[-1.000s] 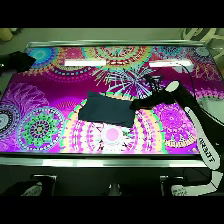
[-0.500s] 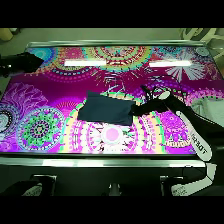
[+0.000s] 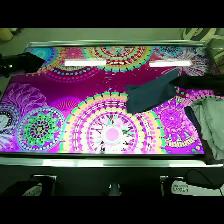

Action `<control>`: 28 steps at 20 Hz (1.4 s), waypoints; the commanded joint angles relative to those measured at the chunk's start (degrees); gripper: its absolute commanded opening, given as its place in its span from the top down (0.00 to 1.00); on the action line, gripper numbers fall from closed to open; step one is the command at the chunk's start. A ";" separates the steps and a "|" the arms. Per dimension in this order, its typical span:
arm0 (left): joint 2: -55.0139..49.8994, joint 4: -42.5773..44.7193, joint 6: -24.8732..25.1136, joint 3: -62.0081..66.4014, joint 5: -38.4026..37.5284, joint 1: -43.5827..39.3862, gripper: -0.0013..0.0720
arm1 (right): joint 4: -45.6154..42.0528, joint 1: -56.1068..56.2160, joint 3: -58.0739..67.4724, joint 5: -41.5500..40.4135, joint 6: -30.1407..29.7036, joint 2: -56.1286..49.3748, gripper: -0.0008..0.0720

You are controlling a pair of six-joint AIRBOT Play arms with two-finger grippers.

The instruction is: Fold the shirts.

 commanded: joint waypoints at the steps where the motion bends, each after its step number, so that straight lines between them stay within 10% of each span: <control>1: -0.02 -0.02 1.11 -0.02 0.02 0.04 0.95 | -2.43 -15.06 5.33 6.25 2.36 4.26 0.96; 14: -0.02 -0.04 2.23 -0.02 0.00 -1.01 0.95 | -4.02 -47.84 9.55 17.75 5.92 10.21 0.96; 21: 0.00 -0.31 2.21 -0.02 -0.02 -2.45 0.95 | -40.54 -41.27 -0.72 25.57 7.76 11.45 0.96; 28: -0.02 -0.66 2.16 -0.02 0.02 -2.82 0.95 | -45.72 -40.98 -17.14 14.88 10.14 13.60 0.95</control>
